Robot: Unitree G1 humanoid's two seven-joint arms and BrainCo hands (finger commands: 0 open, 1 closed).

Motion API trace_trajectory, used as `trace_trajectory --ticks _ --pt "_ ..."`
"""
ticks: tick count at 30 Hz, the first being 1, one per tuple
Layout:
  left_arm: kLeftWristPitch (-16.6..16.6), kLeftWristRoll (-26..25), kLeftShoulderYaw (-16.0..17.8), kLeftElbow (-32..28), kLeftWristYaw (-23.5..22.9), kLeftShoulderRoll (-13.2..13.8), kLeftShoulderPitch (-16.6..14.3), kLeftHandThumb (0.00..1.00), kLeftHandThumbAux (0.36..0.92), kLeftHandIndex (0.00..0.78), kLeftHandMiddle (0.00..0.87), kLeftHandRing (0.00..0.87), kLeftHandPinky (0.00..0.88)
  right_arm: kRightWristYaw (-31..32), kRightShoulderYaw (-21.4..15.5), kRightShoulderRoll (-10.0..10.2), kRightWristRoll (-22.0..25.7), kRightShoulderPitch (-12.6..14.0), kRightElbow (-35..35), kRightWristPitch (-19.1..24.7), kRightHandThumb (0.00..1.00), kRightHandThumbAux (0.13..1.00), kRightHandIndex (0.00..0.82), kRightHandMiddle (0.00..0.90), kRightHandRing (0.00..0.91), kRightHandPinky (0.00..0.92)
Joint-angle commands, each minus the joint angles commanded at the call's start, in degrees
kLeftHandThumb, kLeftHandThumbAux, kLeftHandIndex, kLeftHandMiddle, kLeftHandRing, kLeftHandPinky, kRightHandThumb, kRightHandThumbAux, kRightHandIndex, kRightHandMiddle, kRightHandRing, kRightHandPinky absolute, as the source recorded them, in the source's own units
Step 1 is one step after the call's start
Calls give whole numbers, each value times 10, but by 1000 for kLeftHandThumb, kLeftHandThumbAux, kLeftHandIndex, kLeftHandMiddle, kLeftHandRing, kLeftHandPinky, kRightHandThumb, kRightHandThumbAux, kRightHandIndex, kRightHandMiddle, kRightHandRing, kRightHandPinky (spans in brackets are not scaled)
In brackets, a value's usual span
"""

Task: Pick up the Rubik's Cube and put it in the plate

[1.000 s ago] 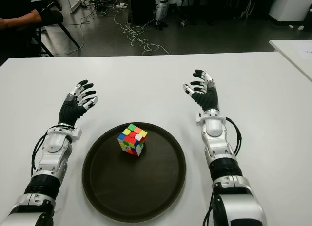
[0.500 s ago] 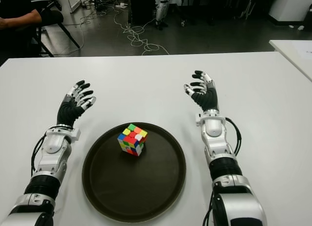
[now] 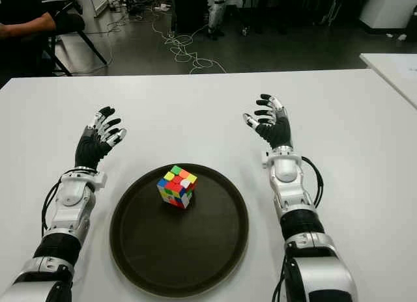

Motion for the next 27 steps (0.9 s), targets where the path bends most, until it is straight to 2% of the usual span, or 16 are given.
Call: trace_trajectory --ticks 7,27 --pt "-6 4 -1 4 4 1 -1 127 742 86 112 128 141 5 -1 -2 4 -1 5 -6 330 789 221 309 321 368" --pt "-31 9 2 20 7 4 -3 126 774 88 111 118 118 1 0 -2 1 -5 13 -9 346 775 245 329 338 375"
